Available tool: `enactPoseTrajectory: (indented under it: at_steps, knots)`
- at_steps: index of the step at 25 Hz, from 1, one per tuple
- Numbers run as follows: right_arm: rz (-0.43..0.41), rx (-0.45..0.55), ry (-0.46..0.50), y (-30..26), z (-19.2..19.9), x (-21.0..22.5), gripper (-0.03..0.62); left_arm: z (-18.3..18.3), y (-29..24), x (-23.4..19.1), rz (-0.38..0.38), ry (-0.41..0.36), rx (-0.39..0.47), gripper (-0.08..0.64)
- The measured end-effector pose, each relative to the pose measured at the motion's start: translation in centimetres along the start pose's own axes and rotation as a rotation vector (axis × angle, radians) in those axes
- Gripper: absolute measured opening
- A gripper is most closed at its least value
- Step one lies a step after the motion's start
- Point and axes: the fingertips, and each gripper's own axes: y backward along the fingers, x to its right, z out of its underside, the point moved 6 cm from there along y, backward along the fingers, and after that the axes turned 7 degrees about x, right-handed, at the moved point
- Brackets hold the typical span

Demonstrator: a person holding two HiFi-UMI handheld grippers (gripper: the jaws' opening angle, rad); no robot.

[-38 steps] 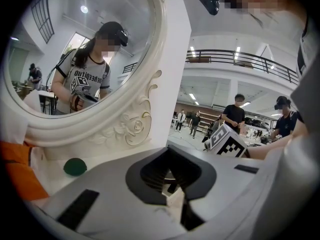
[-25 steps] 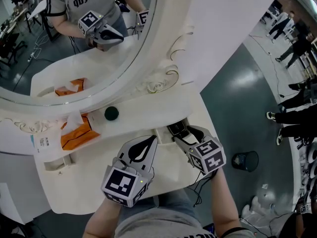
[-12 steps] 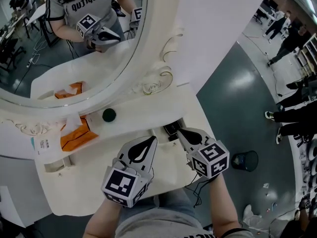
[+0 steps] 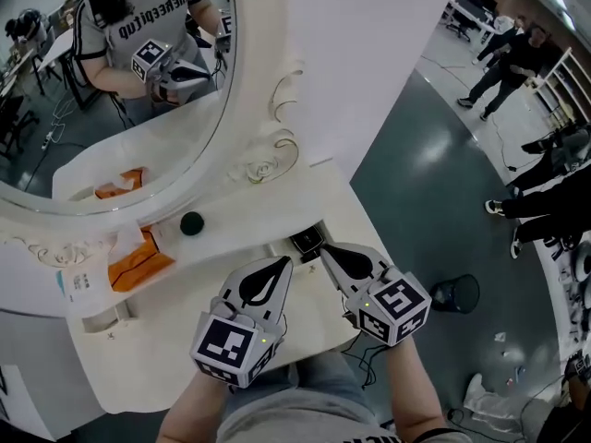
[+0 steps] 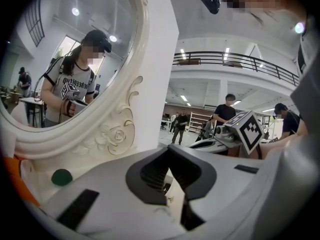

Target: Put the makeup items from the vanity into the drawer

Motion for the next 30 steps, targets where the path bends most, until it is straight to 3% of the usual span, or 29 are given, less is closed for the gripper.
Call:
enactPoseTrajectory:
  at_steps: [14, 30]
  knots:
    - [-0.005, 0.121, 0.023, 3.1, -3.0, -2.2, 0.012, -1.2, -0.8, 2.2, 0.074, -0.031, 0.01, 0.038]
    - [-0.006, 0.205, 0.059, 3.8, -4.9, -2.9, 0.008, -1.5, -1.1, 2.0, 0.072, -0.036, 0.02, 0.038]
